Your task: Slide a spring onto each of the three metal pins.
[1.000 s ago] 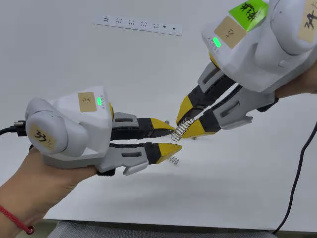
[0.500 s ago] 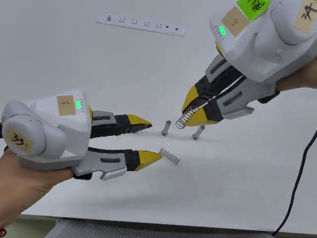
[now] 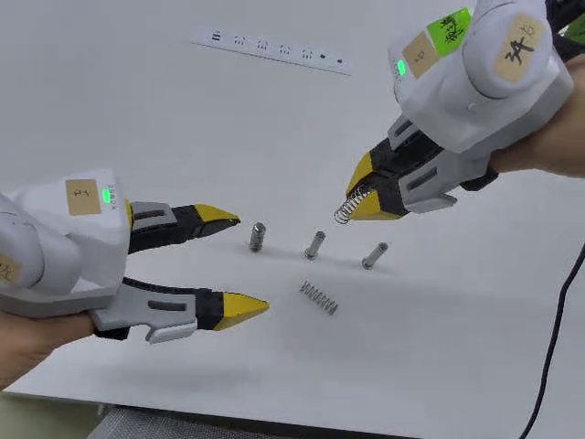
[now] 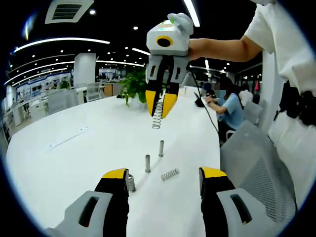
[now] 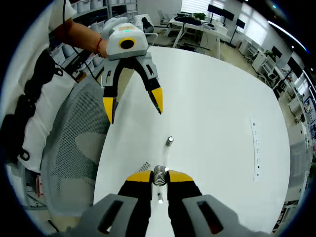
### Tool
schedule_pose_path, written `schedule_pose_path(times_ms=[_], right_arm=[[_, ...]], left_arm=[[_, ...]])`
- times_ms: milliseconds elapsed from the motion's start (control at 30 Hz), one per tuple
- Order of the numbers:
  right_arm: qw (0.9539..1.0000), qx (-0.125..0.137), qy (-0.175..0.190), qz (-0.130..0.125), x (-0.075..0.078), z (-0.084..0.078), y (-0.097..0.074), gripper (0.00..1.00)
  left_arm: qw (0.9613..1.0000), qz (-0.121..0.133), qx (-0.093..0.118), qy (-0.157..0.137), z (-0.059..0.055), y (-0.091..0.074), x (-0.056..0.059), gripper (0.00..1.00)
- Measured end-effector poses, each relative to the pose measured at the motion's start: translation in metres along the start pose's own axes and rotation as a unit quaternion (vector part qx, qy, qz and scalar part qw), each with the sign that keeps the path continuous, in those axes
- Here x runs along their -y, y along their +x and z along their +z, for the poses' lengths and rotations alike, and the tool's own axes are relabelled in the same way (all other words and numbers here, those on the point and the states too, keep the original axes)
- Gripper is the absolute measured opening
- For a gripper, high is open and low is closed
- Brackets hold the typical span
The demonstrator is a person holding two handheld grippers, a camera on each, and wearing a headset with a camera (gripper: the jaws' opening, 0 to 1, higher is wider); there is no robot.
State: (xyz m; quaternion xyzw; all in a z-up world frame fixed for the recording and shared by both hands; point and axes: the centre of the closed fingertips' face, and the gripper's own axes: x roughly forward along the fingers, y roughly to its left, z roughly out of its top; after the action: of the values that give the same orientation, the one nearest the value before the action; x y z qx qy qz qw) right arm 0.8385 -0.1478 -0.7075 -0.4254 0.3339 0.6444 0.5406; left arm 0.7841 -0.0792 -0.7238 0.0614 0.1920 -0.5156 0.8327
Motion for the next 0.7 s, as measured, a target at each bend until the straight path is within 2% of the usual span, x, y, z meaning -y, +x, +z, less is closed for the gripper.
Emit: schedule_pose_path(times_ms=[167,267,433,700], right_arm=[[0.9999,-0.014,0.004,0.0,0.009,-0.008,0.014,0.12],[0.9998,-0.019,0.009,0.003,0.012,-0.012,0.023,0.12],[0.9994,-0.03,0.016,0.008,0.015,-0.021,0.038,0.12],[0.9989,-0.036,0.029,0.01,0.019,-0.028,0.052,0.12]], left_arm=[[0.9999,0.007,-0.008,-0.003,-0.009,-0.004,-0.008,0.69],[0.9999,0.01,-0.006,-0.007,-0.012,-0.006,-0.011,0.73],[0.9998,0.012,-0.004,-0.016,-0.016,-0.006,-0.013,0.8],[0.9995,0.016,-0.007,-0.027,-0.021,-0.006,-0.015,0.88]])
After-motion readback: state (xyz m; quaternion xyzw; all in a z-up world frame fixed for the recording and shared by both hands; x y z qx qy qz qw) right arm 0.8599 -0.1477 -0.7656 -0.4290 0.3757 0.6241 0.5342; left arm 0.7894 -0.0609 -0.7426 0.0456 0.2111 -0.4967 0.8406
